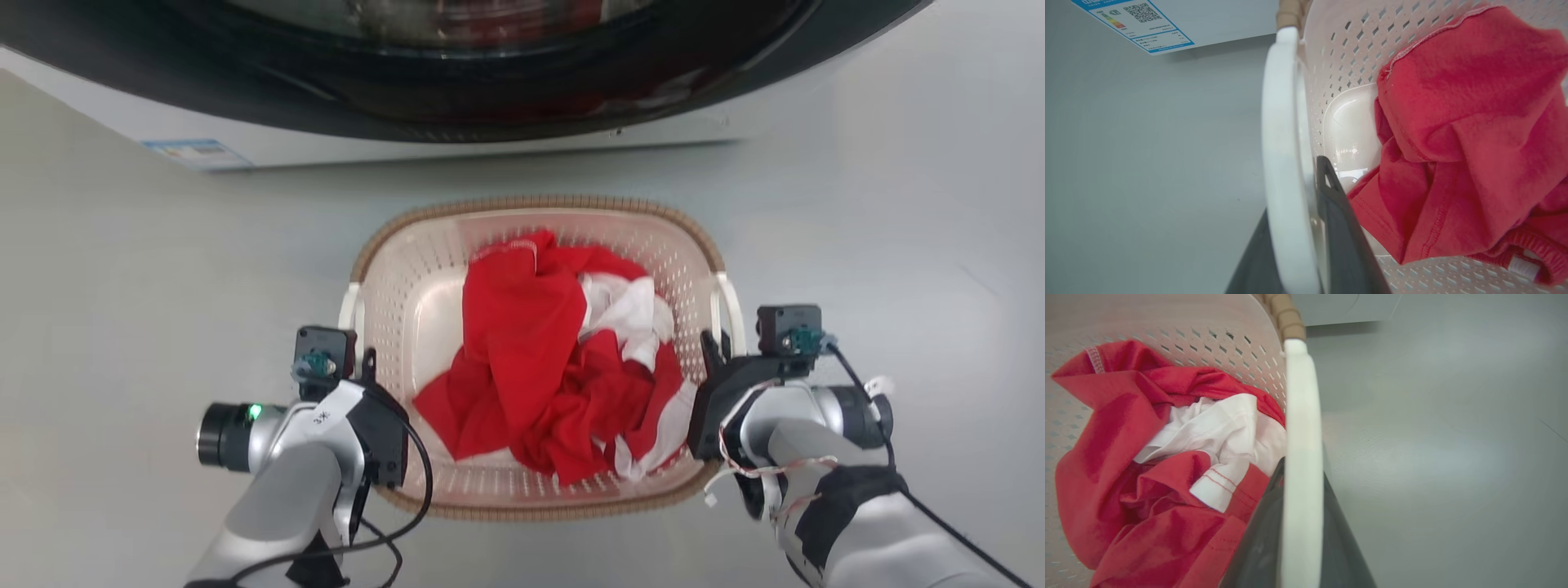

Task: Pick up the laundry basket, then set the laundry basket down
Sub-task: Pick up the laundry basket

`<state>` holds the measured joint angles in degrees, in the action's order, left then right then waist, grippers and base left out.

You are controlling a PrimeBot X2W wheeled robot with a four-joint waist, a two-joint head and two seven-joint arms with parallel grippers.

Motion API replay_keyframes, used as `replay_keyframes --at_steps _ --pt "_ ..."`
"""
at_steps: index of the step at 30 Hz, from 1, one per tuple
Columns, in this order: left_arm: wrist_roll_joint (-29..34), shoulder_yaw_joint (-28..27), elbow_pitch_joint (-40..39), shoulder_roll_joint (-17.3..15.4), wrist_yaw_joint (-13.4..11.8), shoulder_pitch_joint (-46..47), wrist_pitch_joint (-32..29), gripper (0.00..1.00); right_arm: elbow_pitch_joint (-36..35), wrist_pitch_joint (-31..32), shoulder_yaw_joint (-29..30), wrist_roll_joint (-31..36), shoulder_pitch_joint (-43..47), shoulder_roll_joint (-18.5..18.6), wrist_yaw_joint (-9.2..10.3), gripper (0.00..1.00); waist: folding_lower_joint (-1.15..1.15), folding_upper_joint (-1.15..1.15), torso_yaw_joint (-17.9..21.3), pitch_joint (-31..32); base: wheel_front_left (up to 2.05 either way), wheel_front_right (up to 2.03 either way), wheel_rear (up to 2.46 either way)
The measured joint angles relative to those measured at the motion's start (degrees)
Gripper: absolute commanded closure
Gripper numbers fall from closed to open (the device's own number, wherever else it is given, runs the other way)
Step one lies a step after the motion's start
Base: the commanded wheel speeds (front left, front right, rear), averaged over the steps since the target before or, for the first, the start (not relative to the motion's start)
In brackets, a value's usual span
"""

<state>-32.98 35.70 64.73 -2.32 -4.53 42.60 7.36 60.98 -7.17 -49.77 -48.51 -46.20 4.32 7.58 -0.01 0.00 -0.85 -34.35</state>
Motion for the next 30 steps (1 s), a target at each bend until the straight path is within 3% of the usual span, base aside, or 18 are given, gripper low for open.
replay_keyframes --at_steps 30 --pt "-7.66 8.26 1.05 -0.44 0.56 -18.31 -8.89 1.0 -1.57 9.65 -9.6 -9.62 18.72 -0.04 0.07 1.0 0.0 -0.01 -0.63 24.75 0.0 0.0 0.0"
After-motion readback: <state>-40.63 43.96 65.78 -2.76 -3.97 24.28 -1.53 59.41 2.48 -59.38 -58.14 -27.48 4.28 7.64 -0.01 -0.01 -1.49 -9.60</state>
